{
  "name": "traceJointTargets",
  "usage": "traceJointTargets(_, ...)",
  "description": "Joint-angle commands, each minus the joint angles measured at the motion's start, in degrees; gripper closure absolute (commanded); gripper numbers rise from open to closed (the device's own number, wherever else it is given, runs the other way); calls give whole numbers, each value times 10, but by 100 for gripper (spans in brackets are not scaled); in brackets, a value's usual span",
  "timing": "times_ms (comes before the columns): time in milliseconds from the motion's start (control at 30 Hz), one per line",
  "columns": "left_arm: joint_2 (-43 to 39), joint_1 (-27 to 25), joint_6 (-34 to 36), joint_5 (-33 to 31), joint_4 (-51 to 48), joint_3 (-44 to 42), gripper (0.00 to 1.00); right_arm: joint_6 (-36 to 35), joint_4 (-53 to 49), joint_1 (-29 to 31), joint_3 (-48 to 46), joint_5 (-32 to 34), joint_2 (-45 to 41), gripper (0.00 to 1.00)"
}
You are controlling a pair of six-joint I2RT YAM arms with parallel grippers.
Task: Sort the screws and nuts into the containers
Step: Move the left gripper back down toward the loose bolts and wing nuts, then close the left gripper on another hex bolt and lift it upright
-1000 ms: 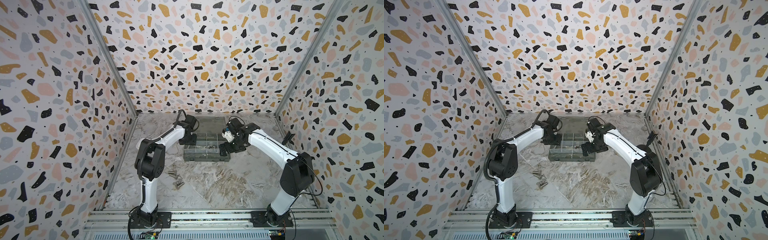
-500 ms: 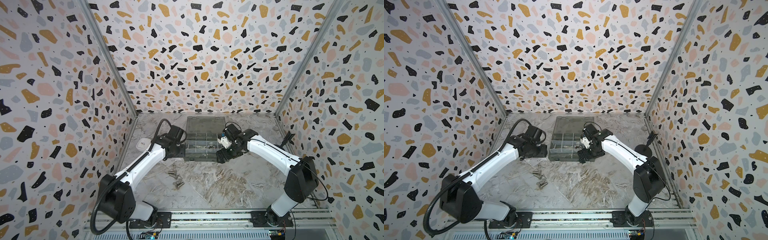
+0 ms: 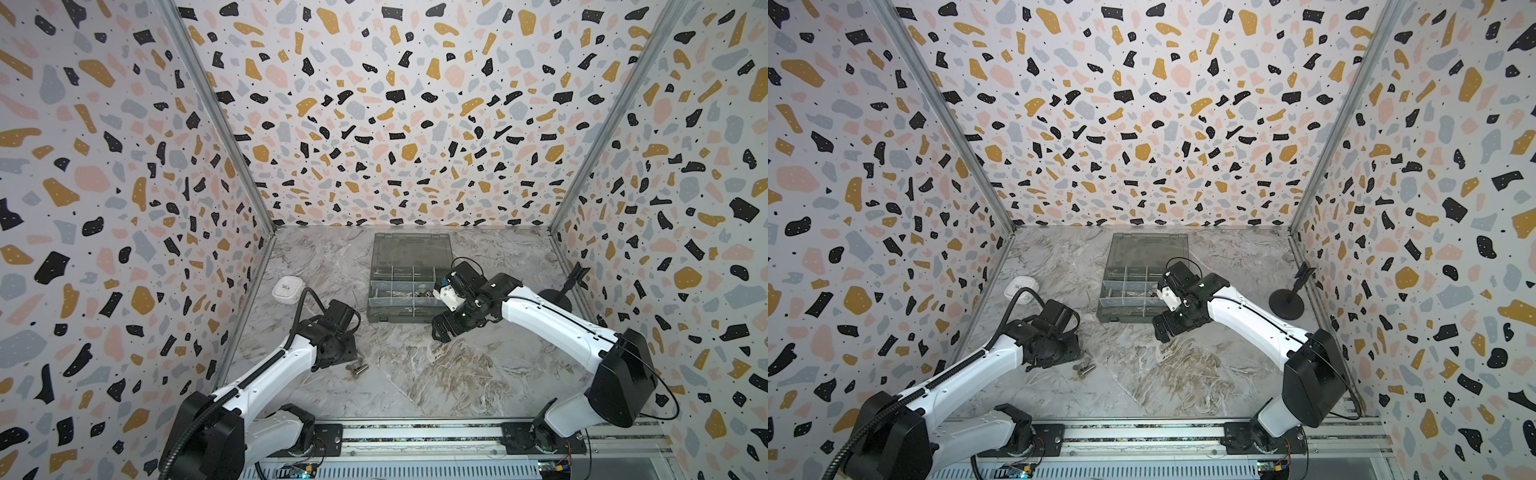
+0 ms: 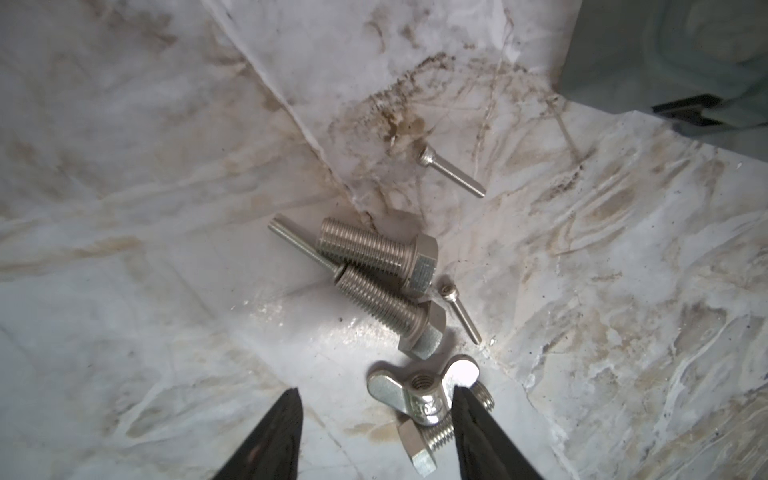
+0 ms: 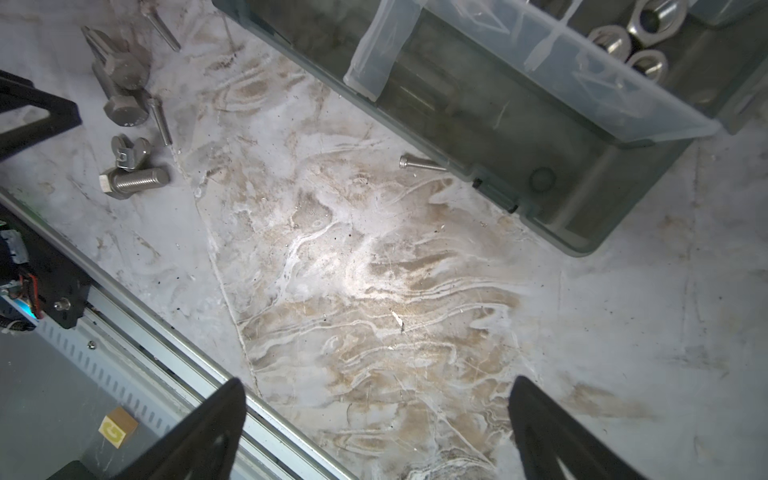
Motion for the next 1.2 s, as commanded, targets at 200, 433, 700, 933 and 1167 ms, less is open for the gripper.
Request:
traceJointTargets(200, 33, 7, -49, -6, 69, -12, 41, 6, -6, -3, 1, 22, -21, 0)
traceJointTargets(433, 59, 25, -47, -5, 83, -15, 44, 2, -7, -20, -3, 21, -22, 0)
traceJointTargets(700, 79, 45, -48, 8, 102, -23, 49, -14, -12, -42, 5, 17, -10, 0)
traceJointTargets(933, 106, 55, -45, 18, 110, -23, 53, -18, -10, -51, 6, 6, 0, 0)
traceJointTargets(1167, 119, 57, -45, 25, 117, -24, 64, -21, -7, -54, 3, 0, 6, 0)
